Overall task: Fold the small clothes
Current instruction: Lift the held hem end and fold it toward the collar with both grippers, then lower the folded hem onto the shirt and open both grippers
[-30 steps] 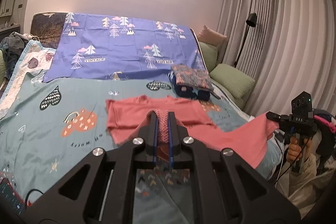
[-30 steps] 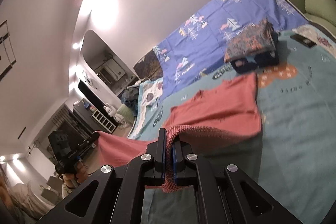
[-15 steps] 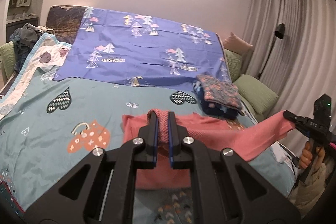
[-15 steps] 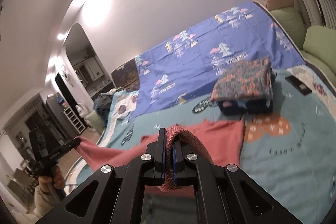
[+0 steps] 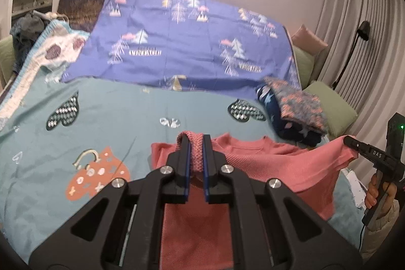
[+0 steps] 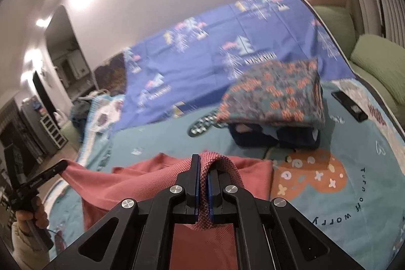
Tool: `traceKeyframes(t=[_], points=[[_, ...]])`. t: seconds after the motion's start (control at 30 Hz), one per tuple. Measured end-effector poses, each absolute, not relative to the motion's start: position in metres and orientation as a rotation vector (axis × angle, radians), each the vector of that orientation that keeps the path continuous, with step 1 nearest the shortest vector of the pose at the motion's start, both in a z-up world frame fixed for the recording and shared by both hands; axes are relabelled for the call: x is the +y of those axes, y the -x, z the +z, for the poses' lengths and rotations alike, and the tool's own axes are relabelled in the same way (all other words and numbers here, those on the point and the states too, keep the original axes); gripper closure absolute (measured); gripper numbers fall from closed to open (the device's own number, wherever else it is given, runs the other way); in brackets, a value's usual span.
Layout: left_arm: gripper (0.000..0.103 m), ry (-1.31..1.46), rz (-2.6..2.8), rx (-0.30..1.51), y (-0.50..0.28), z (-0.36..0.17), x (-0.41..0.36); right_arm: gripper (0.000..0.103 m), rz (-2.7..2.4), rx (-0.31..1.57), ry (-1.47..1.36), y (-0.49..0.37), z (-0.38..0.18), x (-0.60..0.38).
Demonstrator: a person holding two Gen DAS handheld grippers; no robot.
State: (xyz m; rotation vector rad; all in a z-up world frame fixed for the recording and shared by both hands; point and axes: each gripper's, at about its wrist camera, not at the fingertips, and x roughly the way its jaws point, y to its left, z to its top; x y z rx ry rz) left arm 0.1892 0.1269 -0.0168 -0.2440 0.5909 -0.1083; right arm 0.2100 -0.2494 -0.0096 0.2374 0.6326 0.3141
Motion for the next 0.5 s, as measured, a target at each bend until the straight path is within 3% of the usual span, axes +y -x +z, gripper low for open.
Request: traceKeyframes(t=[0.37,0.5], points=[[0.094,0.261,-0.074,0.7,-0.259,-0.07,0.116,0.099,0.197,0.754,-0.212,-0.272,-0.063,-0.25],[0.093,0.205,-0.026,0.745,-0.28,-0.093,0.112,0.098,0.171,0.896,-0.199,-0.305,-0.095,-0.249]])
